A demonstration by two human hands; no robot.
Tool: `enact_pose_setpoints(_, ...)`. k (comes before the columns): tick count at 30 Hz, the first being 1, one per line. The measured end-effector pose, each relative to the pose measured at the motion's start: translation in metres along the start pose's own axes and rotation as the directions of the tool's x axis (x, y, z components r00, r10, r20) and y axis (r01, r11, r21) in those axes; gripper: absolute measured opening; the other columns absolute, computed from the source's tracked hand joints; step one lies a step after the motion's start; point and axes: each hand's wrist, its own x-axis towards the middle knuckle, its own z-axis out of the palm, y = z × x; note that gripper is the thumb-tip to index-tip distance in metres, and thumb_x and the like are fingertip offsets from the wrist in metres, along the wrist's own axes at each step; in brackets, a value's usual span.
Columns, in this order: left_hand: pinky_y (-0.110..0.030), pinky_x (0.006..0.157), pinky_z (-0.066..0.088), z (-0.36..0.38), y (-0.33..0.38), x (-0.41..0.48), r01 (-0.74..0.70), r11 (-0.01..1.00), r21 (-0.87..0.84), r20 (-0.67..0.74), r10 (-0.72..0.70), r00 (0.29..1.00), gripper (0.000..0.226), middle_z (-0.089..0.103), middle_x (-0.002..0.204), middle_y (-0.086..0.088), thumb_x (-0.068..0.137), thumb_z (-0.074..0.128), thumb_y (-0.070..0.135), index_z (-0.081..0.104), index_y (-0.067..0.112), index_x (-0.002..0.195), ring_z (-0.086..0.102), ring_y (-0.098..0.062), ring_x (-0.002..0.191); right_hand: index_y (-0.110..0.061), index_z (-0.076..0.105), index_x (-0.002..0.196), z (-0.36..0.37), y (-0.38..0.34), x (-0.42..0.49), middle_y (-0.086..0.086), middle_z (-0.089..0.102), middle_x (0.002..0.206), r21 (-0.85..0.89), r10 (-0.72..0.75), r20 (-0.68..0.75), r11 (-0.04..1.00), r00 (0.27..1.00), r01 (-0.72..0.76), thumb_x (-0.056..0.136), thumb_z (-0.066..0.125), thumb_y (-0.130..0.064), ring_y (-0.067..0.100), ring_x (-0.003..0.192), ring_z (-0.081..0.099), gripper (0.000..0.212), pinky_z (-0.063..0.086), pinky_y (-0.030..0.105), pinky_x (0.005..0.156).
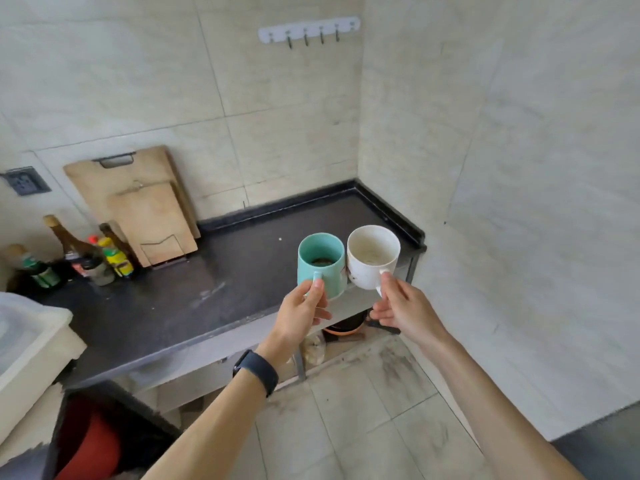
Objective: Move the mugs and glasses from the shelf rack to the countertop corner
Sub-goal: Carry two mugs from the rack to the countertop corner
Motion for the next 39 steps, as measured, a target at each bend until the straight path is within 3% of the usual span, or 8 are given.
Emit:
enact_pose_setpoints(4, -0.031, 0.074, 0.05, 0.017, 0.0, 0.07, 0.02, 0.999, 0.046, 0.044, -0.022, 0.999, 0.04, 0.061, 0.088, -0.005, 0.103, 0.044, 0.045, 0.058, 0.011, 0.087, 0.068, -0.013, 0.067, -0.008, 0.063, 0.1, -0.014, 0.0, 0.065, 0.01, 0.074, 0.087, -0.008, 0.041, -0.036, 0.999, 0.998, -0.041, 0.1, 0.042, -0.059, 0.014, 0.076, 0.076, 0.054, 0.062, 0.039, 0.079)
enact_pose_setpoints(10, -0.045, 0.087, 0.053, 0.046, -0.001, 0.185, 0.06, 0.998, 0.023, 0.066, -0.061, 0.996, 0.039, 0.06, 0.084, -0.004, 0.104, 0.046, 0.041, 0.057, 0.007, 0.088, 0.065, -0.016, 0.069, -0.014, 0.063, 0.095, -0.038, 0.01, 0.18, 0.009, 0.075, 0.084, -0.012, 0.087, -0.011, 0.996, 0.996, -0.087, 0.1, 0.042, -0.058, 0.014, 0.074, 0.075, 0.049, 0.062, 0.031, 0.071)
enact_pose_setpoints(13, -0.041, 0.086, 0.054, 0.061, 0.003, 0.24, 0.098, 0.994, 0.037, 0.036, -0.099, 0.994, 0.047, 0.062, 0.089, -0.004, 0.104, 0.044, 0.045, 0.058, 0.001, 0.099, 0.069, -0.012, 0.07, -0.016, 0.063, 0.095, -0.05, 0.01, 0.245, 0.006, 0.074, 0.081, -0.023, 0.093, 0.032, 0.996, 0.995, -0.092, 0.1, 0.041, -0.058, 0.014, 0.076, 0.076, 0.048, 0.06, 0.029, 0.071)
enact_pose_setpoints(16, -0.04, 0.085, 0.052, 0.074, 0.011, 0.289, 0.128, 0.991, 0.03, -0.019, -0.127, 0.992, 0.048, 0.063, 0.09, -0.004, 0.104, 0.042, 0.045, 0.058, -0.001, 0.105, 0.07, -0.009, 0.068, -0.022, 0.063, 0.096, -0.059, 0.007, 0.307, 0.005, 0.075, 0.08, -0.034, 0.109, 0.087, 0.994, 0.99, -0.106, 0.099, 0.04, -0.06, 0.014, 0.078, 0.076, 0.045, 0.061, 0.032, 0.076)
enact_pose_setpoints(20, -0.042, 0.088, 0.054, 0.082, 0.017, 0.344, 0.181, 0.983, 0.007, -0.071, -0.18, 0.981, 0.042, 0.064, 0.092, -0.005, 0.103, 0.043, 0.046, 0.061, 0.009, 0.094, 0.07, -0.015, 0.074, -0.022, 0.063, 0.093, -0.064, 0.006, 0.375, 0.005, 0.075, 0.083, -0.066, 0.138, 0.127, 0.989, 0.982, -0.13, 0.099, 0.04, -0.061, 0.014, 0.077, 0.076, 0.046, 0.062, 0.038, 0.079)
enact_pose_setpoints(27, -0.04, 0.085, 0.056, 0.081, 0.006, 0.435, 0.233, 0.972, -0.014, -0.128, -0.233, 0.964, 0.038, 0.065, 0.089, -0.003, 0.103, 0.044, 0.046, 0.064, 0.017, 0.089, 0.069, -0.016, 0.074, -0.022, 0.063, 0.099, -0.05, 0.016, 0.472, 0.007, 0.074, 0.09, -0.113, 0.203, 0.181, 0.976, 0.962, -0.184, 0.1, 0.039, -0.06, 0.013, 0.078, 0.076, 0.045, 0.062, 0.04, 0.082)
enact_pose_setpoints(39, -0.029, 0.072, 0.054, 0.076, -0.053, 0.568, 0.371, 0.927, -0.052, -0.098, -0.375, 0.922, 0.033, 0.069, 0.095, 0.001, 0.102, 0.044, 0.047, 0.063, 0.02, 0.096, 0.069, -0.01, 0.07, -0.023, 0.056, 0.127, 0.002, 0.05, 0.598, 0.002, 0.073, 0.099, -0.206, 0.358, 0.131, 0.922, 0.924, -0.328, 0.098, 0.042, -0.06, 0.014, 0.083, 0.076, 0.049, 0.062, 0.035, 0.083)
